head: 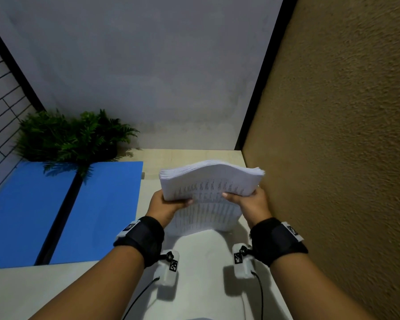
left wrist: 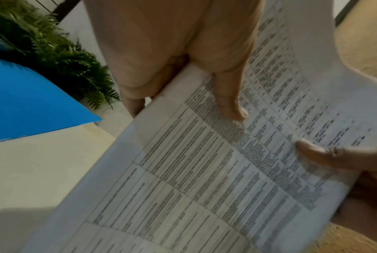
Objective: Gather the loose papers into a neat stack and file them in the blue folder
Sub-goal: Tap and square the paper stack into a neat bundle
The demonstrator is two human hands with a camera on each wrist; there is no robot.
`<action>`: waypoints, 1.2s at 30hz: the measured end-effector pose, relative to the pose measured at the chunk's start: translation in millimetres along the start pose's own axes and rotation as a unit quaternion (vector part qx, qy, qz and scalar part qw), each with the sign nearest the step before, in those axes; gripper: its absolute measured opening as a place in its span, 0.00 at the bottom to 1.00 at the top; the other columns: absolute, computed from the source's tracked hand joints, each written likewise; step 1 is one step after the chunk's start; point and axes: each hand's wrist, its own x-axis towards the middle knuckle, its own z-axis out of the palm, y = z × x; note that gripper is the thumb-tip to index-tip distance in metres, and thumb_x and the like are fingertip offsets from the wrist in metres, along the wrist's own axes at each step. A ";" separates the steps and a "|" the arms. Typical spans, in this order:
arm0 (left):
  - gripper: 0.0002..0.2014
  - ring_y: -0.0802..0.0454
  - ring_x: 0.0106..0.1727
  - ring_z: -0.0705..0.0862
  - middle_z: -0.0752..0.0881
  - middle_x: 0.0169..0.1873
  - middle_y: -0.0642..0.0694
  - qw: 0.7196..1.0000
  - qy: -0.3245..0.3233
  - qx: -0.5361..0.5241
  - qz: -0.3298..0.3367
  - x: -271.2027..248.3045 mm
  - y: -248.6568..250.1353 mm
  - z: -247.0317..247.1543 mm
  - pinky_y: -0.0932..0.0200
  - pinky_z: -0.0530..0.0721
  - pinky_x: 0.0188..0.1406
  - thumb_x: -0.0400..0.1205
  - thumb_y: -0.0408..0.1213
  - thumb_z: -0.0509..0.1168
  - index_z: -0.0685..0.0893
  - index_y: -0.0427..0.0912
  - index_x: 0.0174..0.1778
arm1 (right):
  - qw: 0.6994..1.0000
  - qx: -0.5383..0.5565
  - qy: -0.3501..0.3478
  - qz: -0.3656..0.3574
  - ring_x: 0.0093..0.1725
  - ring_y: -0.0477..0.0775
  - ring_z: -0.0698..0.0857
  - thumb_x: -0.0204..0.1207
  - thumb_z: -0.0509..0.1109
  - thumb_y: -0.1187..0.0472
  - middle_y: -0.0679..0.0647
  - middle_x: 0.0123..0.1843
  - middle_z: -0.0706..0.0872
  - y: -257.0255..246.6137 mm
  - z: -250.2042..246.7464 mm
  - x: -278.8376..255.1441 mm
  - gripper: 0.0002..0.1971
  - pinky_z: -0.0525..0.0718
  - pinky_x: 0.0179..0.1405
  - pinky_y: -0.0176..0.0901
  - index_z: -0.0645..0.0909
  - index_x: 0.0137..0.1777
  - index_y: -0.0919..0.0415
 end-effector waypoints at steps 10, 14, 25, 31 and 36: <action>0.26 0.44 0.57 0.87 0.92 0.50 0.45 1.000 -0.018 -0.012 0.008 -18.9 10.1 -9.7 0.49 0.86 0.53 0.59 0.33 0.83 0.88 0.45 0.53 | 0.997 0.056 -0.043 -0.014 0.59 0.62 0.88 0.56 0.86 0.67 0.61 0.56 0.90 3.6 -16.4 -26.0 0.29 0.88 0.58 0.61 0.83 0.59 0.63; 0.22 0.43 0.56 0.87 0.91 0.50 0.42 1.000 0.006 -0.021 -0.002 -24.6 13.5 -1.8 0.45 0.86 0.56 0.62 0.29 0.83 0.88 0.44 0.51 | 0.997 0.064 -0.029 -0.011 0.56 0.65 0.89 0.56 0.85 0.72 0.63 0.53 0.92 6.9 -9.5 -27.8 0.23 0.87 0.58 0.65 0.85 0.54 0.67; 0.17 0.38 0.62 0.84 0.90 0.50 0.41 0.999 -0.032 0.024 -0.032 -25.1 0.5 -9.5 0.51 0.84 0.52 0.67 0.22 0.79 0.87 0.44 0.47 | 0.996 0.008 -0.071 0.051 0.61 0.63 0.87 0.54 0.86 0.73 0.60 0.54 0.91 34.2 -12.8 -27.6 0.24 0.89 0.52 0.51 0.86 0.52 0.63; 0.44 0.50 0.71 0.77 0.79 0.67 0.53 0.984 0.125 0.068 0.105 -20.3 17.2 -26.2 0.51 0.78 0.67 0.62 0.31 0.84 0.71 0.51 0.73 | 0.998 -0.059 -0.015 -0.036 0.52 0.58 0.90 0.64 0.80 0.74 0.55 0.48 0.92 6.0 -6.0 -24.9 0.15 0.89 0.55 0.57 0.87 0.44 0.54; 0.48 0.49 0.77 0.68 0.74 0.73 0.52 0.877 0.111 0.332 0.330 -24.4 59.7 -34.3 0.44 0.64 0.80 0.60 0.46 0.83 0.71 0.53 0.77 | 0.953 -0.276 -0.047 -0.118 0.45 0.56 0.89 0.66 0.79 0.63 0.52 0.41 0.91 -23.9 4.2 -25.9 0.06 0.89 0.47 0.57 0.88 0.41 0.51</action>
